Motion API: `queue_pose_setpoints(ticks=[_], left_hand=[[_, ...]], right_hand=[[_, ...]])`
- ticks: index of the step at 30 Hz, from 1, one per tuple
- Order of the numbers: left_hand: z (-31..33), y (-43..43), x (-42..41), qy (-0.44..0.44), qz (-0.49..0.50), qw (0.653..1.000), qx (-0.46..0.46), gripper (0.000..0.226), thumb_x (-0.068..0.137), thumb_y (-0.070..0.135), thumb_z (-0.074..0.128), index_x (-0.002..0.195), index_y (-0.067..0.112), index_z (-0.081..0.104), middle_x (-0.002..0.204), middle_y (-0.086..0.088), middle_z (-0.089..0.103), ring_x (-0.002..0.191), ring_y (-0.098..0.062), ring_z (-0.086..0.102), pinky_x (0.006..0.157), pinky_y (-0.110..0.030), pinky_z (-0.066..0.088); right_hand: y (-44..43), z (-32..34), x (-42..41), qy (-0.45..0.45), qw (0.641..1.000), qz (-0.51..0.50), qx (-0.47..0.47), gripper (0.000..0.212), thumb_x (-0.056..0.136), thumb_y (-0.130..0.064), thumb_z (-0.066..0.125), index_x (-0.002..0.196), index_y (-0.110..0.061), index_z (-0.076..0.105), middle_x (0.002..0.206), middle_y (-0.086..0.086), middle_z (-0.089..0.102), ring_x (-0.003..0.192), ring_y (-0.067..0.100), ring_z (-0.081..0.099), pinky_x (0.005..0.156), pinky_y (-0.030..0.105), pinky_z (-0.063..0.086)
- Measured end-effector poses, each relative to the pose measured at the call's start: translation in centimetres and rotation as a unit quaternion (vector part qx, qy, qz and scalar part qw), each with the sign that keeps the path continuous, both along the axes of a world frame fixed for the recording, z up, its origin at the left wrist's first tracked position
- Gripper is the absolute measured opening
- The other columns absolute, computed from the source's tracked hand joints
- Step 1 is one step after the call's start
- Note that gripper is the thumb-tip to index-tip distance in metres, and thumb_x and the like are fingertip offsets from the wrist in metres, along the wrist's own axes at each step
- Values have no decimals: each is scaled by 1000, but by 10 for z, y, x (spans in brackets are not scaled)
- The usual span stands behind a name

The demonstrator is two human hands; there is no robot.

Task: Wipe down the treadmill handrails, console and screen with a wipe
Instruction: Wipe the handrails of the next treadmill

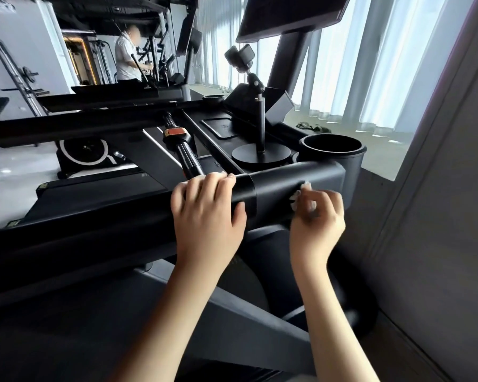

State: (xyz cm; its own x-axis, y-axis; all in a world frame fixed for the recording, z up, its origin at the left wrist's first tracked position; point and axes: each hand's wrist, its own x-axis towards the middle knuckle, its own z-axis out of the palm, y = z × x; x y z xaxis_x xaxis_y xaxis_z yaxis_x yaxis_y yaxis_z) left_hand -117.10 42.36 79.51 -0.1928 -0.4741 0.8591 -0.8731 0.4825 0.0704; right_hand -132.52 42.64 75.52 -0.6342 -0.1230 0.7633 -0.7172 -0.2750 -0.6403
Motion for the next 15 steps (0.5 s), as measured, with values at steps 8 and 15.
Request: queue_pose_setpoints(ticks=[8,15], left_hand=[[-2,-2,2,-9,-2,1000,-3,37,82,32,55,113,14,65,113,1,64,104,-24,55,97,-39,32],[-2,-1,2,-12,-4,1000,-8,37,83,31,54,114,14,64,114,1,64,106,-24,55,97,-39,32]], right_hand=[[2,-9,17,-17,999,40,-21,9,86,-4,66,80,-2,72,82,8,62,73,20,62,66,30,50],[0,-6,20,-10,999,25,-29,8,87,-1,65,86,-1,73,83,3,57,70,30,60,64,31,50]])
